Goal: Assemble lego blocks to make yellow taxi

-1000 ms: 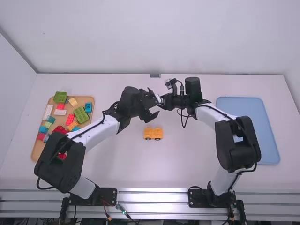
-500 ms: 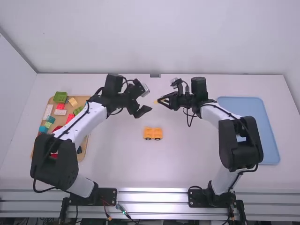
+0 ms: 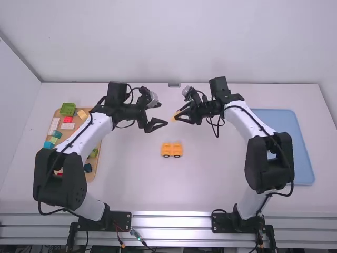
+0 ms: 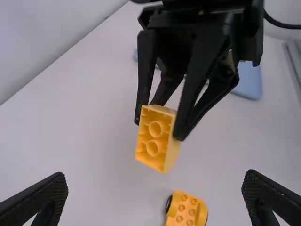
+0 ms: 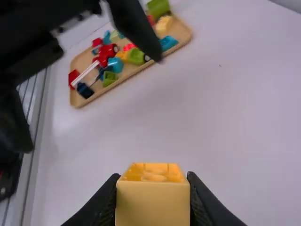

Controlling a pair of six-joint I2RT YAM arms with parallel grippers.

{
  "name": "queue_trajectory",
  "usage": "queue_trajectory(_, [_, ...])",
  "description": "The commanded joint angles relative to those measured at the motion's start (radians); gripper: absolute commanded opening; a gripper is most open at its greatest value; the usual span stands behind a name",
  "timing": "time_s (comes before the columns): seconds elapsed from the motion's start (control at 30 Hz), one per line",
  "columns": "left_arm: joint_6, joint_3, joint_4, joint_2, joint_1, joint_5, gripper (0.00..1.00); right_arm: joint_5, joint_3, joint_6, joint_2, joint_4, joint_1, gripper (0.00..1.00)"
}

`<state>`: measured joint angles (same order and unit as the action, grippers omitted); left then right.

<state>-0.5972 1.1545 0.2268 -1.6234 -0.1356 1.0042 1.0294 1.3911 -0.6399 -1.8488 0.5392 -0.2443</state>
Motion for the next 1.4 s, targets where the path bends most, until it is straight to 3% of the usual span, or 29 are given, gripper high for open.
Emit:
queue_trajectory(0.0, [-0.042, 0.01, 0.01, -0.03, -0.001, 0.084, 0.99, 0.018, 0.056, -0.245, -0.001, 0.059, -0.017, 0.12])
queue_trajectory(0.17, [-0.108, 0.01, 0.042, -0.061, 0.005, 0.119, 0.99, 0.018, 0.083, -0.362, -0.001, 0.142, -0.03, 0.12])
queue_trajectory(0.9, [-0.205, 0.01, 0.065, -0.095, -0.022, 0.07, 1.0, 0.022, 0.083, -0.382, -0.001, 0.154, -0.058, 0.1])
queue_trajectory(1.07, [-0.204, 0.009, 0.042, -0.116, -0.021, 0.07, 0.95, 0.028, 0.083, -0.383, -0.001, 0.166, -0.063, 0.09])
queue_trajectory(1.1, [-0.204, 0.01, 0.042, -0.116, -0.021, 0.074, 0.88, 0.03, 0.083, -0.39, -0.001, 0.174, -0.069, 0.09])
queue_trajectory(1.37, [-0.204, 0.009, 0.035, -0.116, -0.024, 0.082, 0.74, 0.036, 0.083, -0.435, -0.001, 0.196, -0.079, 0.08])
